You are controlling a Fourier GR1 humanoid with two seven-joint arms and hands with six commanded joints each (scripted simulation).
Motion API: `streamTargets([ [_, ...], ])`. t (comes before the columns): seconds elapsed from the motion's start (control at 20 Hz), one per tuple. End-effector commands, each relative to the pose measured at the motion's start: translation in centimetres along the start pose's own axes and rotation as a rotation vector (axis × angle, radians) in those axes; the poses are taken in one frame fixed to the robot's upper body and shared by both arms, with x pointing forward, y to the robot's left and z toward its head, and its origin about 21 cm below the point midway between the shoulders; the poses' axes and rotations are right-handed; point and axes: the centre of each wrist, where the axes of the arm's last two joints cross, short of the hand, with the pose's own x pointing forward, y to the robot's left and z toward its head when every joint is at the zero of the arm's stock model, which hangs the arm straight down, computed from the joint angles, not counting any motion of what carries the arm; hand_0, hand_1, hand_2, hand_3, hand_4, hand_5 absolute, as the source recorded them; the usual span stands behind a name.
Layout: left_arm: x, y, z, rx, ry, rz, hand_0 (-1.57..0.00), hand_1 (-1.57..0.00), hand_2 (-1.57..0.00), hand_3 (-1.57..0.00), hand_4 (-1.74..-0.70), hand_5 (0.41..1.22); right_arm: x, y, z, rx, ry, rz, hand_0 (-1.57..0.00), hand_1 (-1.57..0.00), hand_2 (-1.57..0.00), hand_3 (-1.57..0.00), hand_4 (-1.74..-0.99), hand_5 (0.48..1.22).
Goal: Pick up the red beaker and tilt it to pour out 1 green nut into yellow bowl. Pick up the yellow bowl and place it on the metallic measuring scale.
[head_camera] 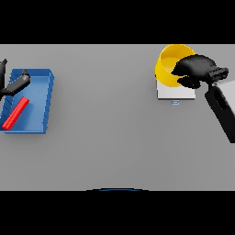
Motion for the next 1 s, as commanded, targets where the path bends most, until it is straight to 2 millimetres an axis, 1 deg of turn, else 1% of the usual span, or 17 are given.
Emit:
streamTargets([
  [0.0, -0.1, 0.1, 0.0, -0.004, 0.005, 0.002, 0.00, 0.00, 0.00, 0.00, -0.82, 0.765, -0.6, 0.4, -0.4, 0.003, 0.015, -0.006, -1.57, -1.57, -1.57, -1.21, -1.722, 1.221],
  [0.05, -0.1, 0.3, -0.2, -0.005, 0.012, 0.002, 0.00, 0.00, 0.00, 0.00, -0.82, 0.763, -1.0, 1.0, -0.9, 0.005, 0.040, -0.017, -1.57, -1.57, -1.57, -1.23, -1.722, 1.221],
  [0.1, -0.1, 0.5, 0.0, 0.001, 0.011, 0.005, 0.00, 0.00, 0.00, 0.00, -0.82, 0.759, -1.2, 1.2, -0.9, 0.007, 0.043, -0.024, -1.57, -1.57, -1.57, -1.25, -1.722, 1.221],
  [0.15, -0.2, 0.3, 0.1, -0.003, 0.010, 0.003, 0.00, 0.00, 0.00, 0.00, -0.82, 0.756, -1.9, 1.8, -1.0, 0.011, 0.040, -0.030, -1.57, -1.57, -1.57, -1.31, -1.723, 1.221],
  [0.2, -0.2, 0.4, 0.1, -0.001, 0.010, -0.003, 0.00, 0.00, 0.00, 0.00, -0.81, 0.757, -2.0, 2.2, -1.2, 0.010, 0.050, -0.030, -1.57, -1.57, -1.57, -1.36, -1.724, 1.221],
  [0.25, -0.3, 0.1, 0.0, -0.006, 0.014, -0.001, 0.00, 0.00, 0.00, 0.00, -0.81, 0.753, -2.1, 2.5, -1.7, 0.014, 0.051, -0.032, -1.57, -1.57, -1.57, -1.39, -1.724, 1.221],
  [0.35, -0.2, 0.3, -0.3, 0.004, 0.012, -0.009, 0.00, 0.00, 0.00, 0.00, -0.80, 0.743, -2.5, 3.1, -2.2, 0.014, 0.066, -0.038, -1.57, -1.56, -1.57, -1.43, -1.725, 1.221],
  [0.4, 0.0, 0.1, -0.2, 0.002, 0.004, -0.005, 0.00, 0.00, 0.00, 0.00, -0.80, 0.737, -2.3, 3.4, -2.6, 0.015, 0.082, -0.043, -1.57, -1.55, -1.57, -1.46, -1.726, 1.221],
  [0.45, 0.2, 0.4, -0.3, 0.004, 0.002, -0.002, 0.00, 0.00, 0.00, 0.00, -0.80, 0.733, -2.3, 3.7, -2.6, 0.023, 0.072, -0.045, -1.57, -1.52, -1.56, -1.48, -1.727, 1.221],
  [0.6, 0.0, -0.1, -0.3, -0.003, 0.007, -0.002, 0.00, 0.00, 0.00, 0.00, -0.81, 0.728, -2.3, 4.5, -3.4, 0.023, 0.093, -0.058, -1.57, -1.48, -1.57, -1.51, -1.727, 1.221],
  [0.7, 0.0, 0.1, -0.3, -0.001, 0.003, -0.004, 0.00, 0.00, 0.00, 0.00, -0.81, 0.734, -2.8, 4.7, -3.4, 0.024, 0.077, -0.069, -1.55, -1.42, -1.57, -1.48, -1.721, 1.221],
  [0.8, 0.1, 0.1, -0.3, -0.002, 0.006, -0.003, 0.00, 0.00, 0.00, 0.00, -0.81, 0.740, -2.9, 4.4, -3.5, 0.042, 0.080, -0.086, -1.54, -1.41, -1.57, -1.17, -1.728, 1.221],
  [0.85, 0.2, 0.3, -0.5, -0.003, 0.003, -0.002, 0.00, 0.00, 0.00, 0.00, -0.81, 0.745, -2.8, 4.3, -3.7, 0.048, 0.090, -0.096, -1.54, -1.44, -1.50, -1.02, -1.659, 1.221],
  [0.9, 0.3, -0.1, -0.5, -0.012, 0.007, -0.003, 0.00, 0.00, 0.00, 0.00, -0.81, 0.745, -2.9, 4.4, -3.7, 0.058, 0.101, -0.110, -1.52, -1.35, -1.35, -0.91, -1.596, 1.134],
  [0.95, 0.1, -0.3, -0.6, -0.010, 0.015, -0.010, 0.00, 0.00, 0.00, 0.00, -0.81, 0.744, -2.8, 4.5, -3.7, 0.065, 0.096, -0.115, -1.22, -1.08, -1.13, -0.82, -1.548, 1.053],
])
